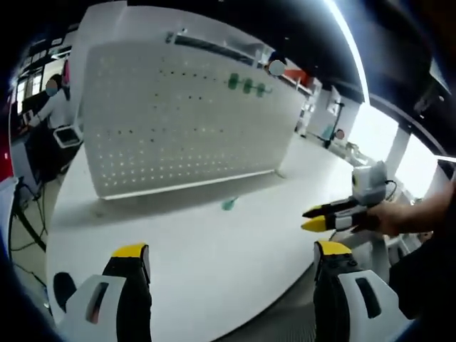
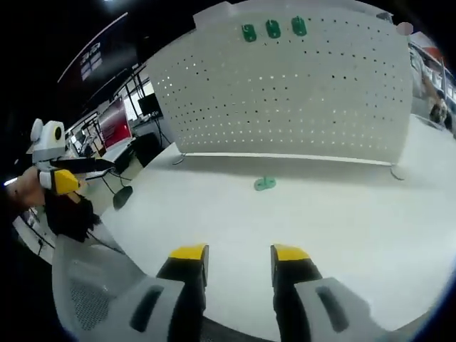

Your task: Insert the hook assembly into the mounting plate slot until the hook locks in place.

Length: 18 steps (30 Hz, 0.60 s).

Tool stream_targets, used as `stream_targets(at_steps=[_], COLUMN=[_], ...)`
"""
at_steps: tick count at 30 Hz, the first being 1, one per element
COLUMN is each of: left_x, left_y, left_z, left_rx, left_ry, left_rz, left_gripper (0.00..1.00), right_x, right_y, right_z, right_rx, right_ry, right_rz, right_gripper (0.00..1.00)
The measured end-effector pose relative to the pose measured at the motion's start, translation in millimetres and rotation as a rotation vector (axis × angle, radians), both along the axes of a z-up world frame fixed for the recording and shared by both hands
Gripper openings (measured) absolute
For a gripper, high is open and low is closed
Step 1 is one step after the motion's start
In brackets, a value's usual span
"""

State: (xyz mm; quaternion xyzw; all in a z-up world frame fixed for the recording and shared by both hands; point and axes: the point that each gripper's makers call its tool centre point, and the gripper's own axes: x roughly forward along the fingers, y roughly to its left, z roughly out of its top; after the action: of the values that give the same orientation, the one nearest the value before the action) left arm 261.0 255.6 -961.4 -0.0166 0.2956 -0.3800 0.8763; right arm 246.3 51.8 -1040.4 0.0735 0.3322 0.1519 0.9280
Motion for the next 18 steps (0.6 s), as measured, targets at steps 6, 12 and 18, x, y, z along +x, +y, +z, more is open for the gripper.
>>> stream_targets(at_steps=[6,12,18], left_x=[-2.9,-3.9,2.4], left_y=[4.1,13.3,21.0], left_z=[-2.9,-6.6,-4.7], left_rx=[-0.008,-0.001,-0.002], left_ry=[0.017,0.031,0.032], left_rz=[0.033,0.062,0.092], left_gripper=[0.96,0.95,0.94], right_x=[29.7,61.1,89.3], right_y=[8.9,13.3,10.6], right_z=[-16.1,-30.9,-45.1], right_rx=[0.002,0.026,0.073], right_ry=[0.026,0.058,0.093], right_rz=[0.038,0.038,-0.018], right_gripper=[0.32,0.31,0.29])
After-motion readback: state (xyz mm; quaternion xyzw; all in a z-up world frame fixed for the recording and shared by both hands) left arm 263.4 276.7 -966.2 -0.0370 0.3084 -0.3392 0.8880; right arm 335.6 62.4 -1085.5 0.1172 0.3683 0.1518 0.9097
